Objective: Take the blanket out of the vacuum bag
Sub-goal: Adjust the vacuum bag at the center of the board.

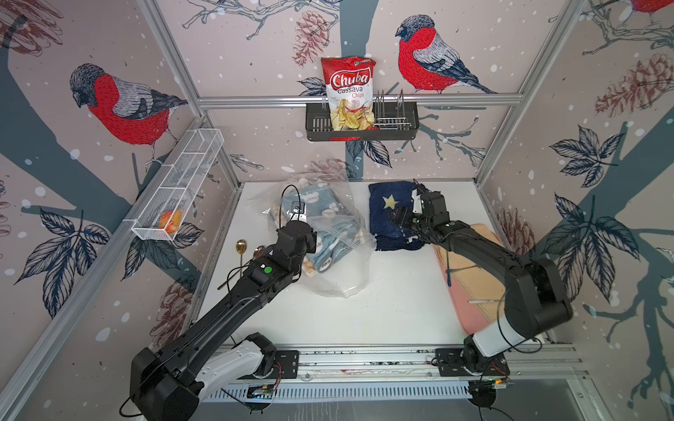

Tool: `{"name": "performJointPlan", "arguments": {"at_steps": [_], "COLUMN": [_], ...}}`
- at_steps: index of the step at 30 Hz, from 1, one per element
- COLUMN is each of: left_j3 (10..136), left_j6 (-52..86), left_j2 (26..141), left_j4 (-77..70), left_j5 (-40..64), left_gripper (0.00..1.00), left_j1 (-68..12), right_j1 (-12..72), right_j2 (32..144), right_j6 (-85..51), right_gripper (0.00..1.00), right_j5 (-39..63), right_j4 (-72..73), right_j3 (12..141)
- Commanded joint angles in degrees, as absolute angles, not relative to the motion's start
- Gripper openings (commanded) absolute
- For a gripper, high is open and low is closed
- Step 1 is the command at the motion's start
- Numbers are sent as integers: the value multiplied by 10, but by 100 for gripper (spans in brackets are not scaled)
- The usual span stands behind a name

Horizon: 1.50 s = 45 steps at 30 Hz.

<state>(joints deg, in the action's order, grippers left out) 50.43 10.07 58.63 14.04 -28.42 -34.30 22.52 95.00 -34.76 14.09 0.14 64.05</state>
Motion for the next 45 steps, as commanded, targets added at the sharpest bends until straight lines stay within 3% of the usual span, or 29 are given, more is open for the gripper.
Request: {"name": "performJointPlan", "arguments": {"at_steps": [1, 9, 17, 29, 37, 45], "left_j3": [509, 523, 488, 452, 442, 427], "left_j6": [88, 90, 78, 69, 75, 79], "left_j2": [590, 605, 576, 591, 558, 507], "left_j4": [125, 162, 210, 170, 163, 147], "left_j5": [-272, -282, -228, -169, -228, -252], "left_gripper": [27, 28, 20, 21, 30, 50], "left_j1": [-342, -367, -381, -381, -381, -381], "right_j1": [230, 273, 290, 300, 294, 316], "right_j2": [1017, 1208, 1304, 1433, 1339, 1160], "right_j6": [-375, -401, -436, -489, -493, -449], "right_gripper": [79, 75, 70, 68, 69, 70], "right_j5": [220, 310, 398, 456, 396, 313], "right_j4": [40, 51, 94, 111, 129, 103], "right_j3": [697, 873, 946, 1138, 1046, 894]}}
